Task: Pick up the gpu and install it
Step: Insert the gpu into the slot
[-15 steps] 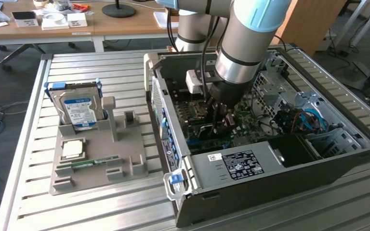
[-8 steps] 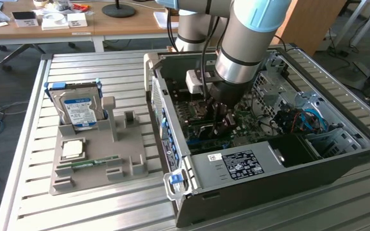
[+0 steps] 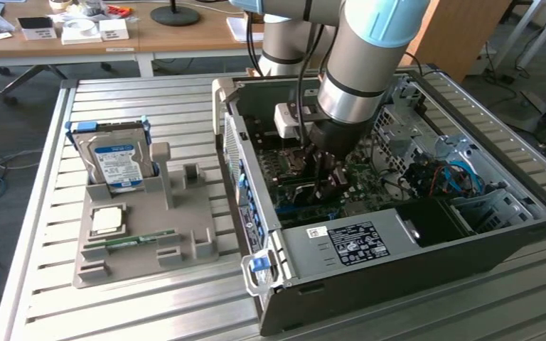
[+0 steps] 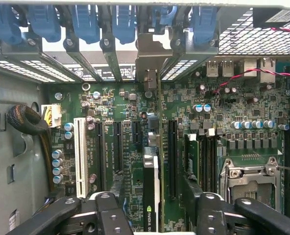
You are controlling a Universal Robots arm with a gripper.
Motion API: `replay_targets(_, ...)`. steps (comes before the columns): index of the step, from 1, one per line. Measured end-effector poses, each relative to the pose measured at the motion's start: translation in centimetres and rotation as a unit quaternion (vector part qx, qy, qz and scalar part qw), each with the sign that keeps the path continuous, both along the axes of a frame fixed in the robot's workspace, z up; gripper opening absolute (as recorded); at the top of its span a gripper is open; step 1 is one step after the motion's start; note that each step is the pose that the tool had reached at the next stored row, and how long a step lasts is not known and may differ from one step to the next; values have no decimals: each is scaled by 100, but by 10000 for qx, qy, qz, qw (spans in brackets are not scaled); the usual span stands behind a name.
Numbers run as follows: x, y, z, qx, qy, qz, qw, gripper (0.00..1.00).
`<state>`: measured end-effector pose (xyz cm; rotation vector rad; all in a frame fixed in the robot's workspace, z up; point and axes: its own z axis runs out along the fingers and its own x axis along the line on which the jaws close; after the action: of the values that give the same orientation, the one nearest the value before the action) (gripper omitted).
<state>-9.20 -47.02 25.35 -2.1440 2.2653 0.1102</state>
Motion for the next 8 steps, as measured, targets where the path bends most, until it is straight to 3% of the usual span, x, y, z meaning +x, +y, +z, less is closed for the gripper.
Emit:
replay_targets(1, 0, 0, 0, 0, 0, 0, 10000, 58)
replay_targets(3, 0, 0, 0, 0, 0, 0, 10000, 45)
replay_targets(4, 0, 0, 0, 0, 0, 0, 10000, 26)
replay_targets(7, 0, 0, -1, 1, 0, 0, 10000, 28)
replay_targets(8, 0, 0, -1, 1, 0, 0, 10000, 34)
